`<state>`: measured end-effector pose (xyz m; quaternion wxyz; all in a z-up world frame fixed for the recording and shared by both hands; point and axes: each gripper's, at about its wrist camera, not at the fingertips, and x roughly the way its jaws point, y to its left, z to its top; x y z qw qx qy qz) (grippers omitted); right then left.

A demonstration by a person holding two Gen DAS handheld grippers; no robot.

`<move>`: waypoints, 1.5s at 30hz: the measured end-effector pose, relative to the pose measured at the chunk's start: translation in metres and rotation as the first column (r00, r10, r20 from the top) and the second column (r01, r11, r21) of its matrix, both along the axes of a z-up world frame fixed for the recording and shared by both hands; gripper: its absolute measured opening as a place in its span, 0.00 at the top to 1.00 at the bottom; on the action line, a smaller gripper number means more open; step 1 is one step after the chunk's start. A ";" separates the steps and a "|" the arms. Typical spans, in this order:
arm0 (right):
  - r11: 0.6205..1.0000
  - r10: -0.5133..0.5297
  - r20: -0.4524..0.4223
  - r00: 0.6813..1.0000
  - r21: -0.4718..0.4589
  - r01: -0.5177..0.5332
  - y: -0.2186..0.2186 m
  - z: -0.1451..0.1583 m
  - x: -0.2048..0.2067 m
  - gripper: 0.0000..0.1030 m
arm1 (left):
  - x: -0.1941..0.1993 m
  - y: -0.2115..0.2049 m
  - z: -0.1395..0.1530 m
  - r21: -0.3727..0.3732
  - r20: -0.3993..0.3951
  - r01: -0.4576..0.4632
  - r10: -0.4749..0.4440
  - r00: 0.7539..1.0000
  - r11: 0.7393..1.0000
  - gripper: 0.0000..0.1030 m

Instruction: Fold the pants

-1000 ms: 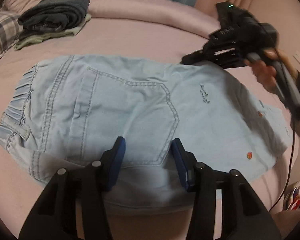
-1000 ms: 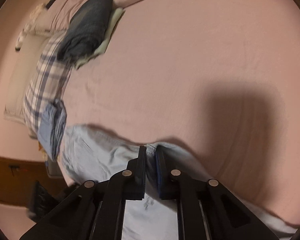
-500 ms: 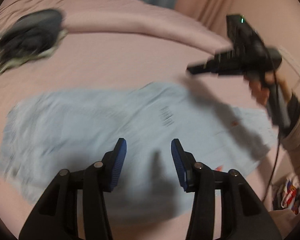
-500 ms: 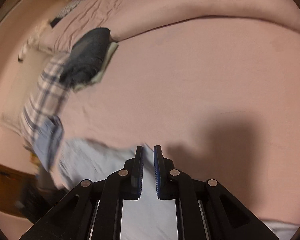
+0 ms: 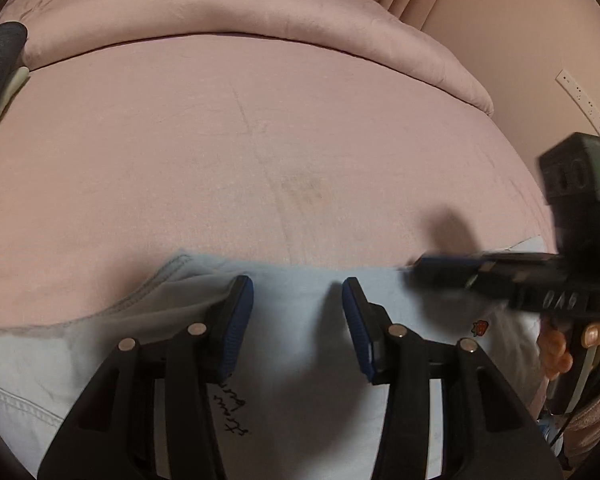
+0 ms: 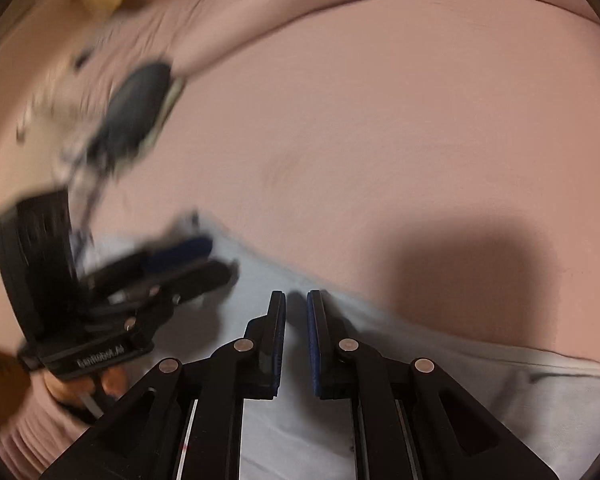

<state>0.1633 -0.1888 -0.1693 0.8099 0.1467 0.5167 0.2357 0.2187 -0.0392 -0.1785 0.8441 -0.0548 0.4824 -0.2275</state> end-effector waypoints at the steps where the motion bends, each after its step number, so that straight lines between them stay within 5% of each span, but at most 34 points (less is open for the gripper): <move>1: 0.999 -0.045 0.041 0.998 -0.006 0.045 -0.010 0.007 -0.002 0.86 | -0.001 0.001 0.001 0.010 0.002 -0.002 0.002 1.000 1.000 0.55; 3: 0.997 -0.083 0.060 0.995 0.003 0.083 -0.025 0.015 -0.009 0.71 | -0.012 0.003 0.006 0.028 0.006 -0.008 0.008 1.000 1.000 0.55; 7: 0.994 -0.111 0.093 0.989 0.027 0.109 -0.055 0.032 -0.042 0.66 | -0.049 0.011 0.020 0.009 0.040 0.016 -0.016 0.999 1.000 0.48; 9: 0.994 -0.105 0.111 0.988 0.004 0.105 -0.067 0.037 -0.065 0.55 | -0.072 0.010 0.027 -0.004 0.058 0.056 -0.056 0.997 0.998 0.41; 11: 0.992 -0.109 0.130 0.986 -0.056 0.117 -0.076 0.035 -0.085 0.52 | -0.087 0.006 0.020 0.024 0.061 0.074 -0.075 0.995 0.997 0.30; 14: 0.961 -0.171 0.089 0.981 -0.207 0.186 -0.094 0.007 -0.097 0.52 | -0.090 0.000 -0.009 0.103 -0.015 0.073 -0.072 0.997 0.992 0.31; 17: 0.964 -0.241 0.092 0.966 -0.088 0.249 -0.122 0.000 -0.102 0.55 | -0.093 -0.006 -0.005 0.145 0.003 0.050 -0.051 0.999 0.988 0.30; 20: 0.915 -0.394 0.100 0.914 -0.046 0.400 -0.156 0.013 -0.115 0.49 | -0.102 -0.011 0.008 0.077 -0.007 0.055 -0.055 0.998 0.996 0.29; 24: 0.804 -0.594 0.105 0.798 0.051 0.592 -0.217 0.024 -0.164 0.45 | -0.123 -0.038 0.023 0.044 0.029 0.128 -0.130 0.991 0.991 0.29; 25: 0.764 -0.646 0.092 0.758 0.098 0.638 -0.233 0.023 -0.180 0.45 | -0.131 -0.049 0.025 0.024 0.031 0.162 -0.163 0.986 0.986 0.29; 28: 0.694 -0.710 0.023 0.704 0.189 0.694 -0.256 0.013 -0.211 0.39 | -0.140 -0.077 0.025 -0.015 0.019 0.217 -0.217 0.976 0.976 0.29; 36: 0.639 -0.686 -0.153 0.711 0.339 0.690 -0.253 -0.030 -0.217 0.39 | -0.134 -0.148 0.027 -0.158 -0.038 0.291 -0.300 0.953 0.944 0.29; 41: 0.625 -0.699 -0.102 0.708 0.392 0.674 -0.249 -0.033 -0.198 0.39 | -0.124 -0.172 0.019 -0.156 -0.098 0.270 -0.287 0.953 0.950 0.29; 43: 0.620 -0.726 -0.060 0.685 0.376 0.689 -0.250 -0.031 -0.195 0.52 | -0.125 -0.164 0.016 -0.150 -0.125 0.250 -0.270 0.955 0.956 0.29; 44: 0.616 -0.738 -0.046 0.673 0.360 0.701 -0.251 -0.030 -0.194 0.72 | -0.125 -0.162 0.014 -0.149 -0.131 0.243 -0.262 0.956 0.959 0.29; 45: 0.615 -0.742 -0.042 0.669 0.356 0.704 -0.252 -0.030 -0.193 0.80 | -0.125 -0.162 0.014 -0.147 -0.131 0.241 -0.260 0.957 0.959 0.29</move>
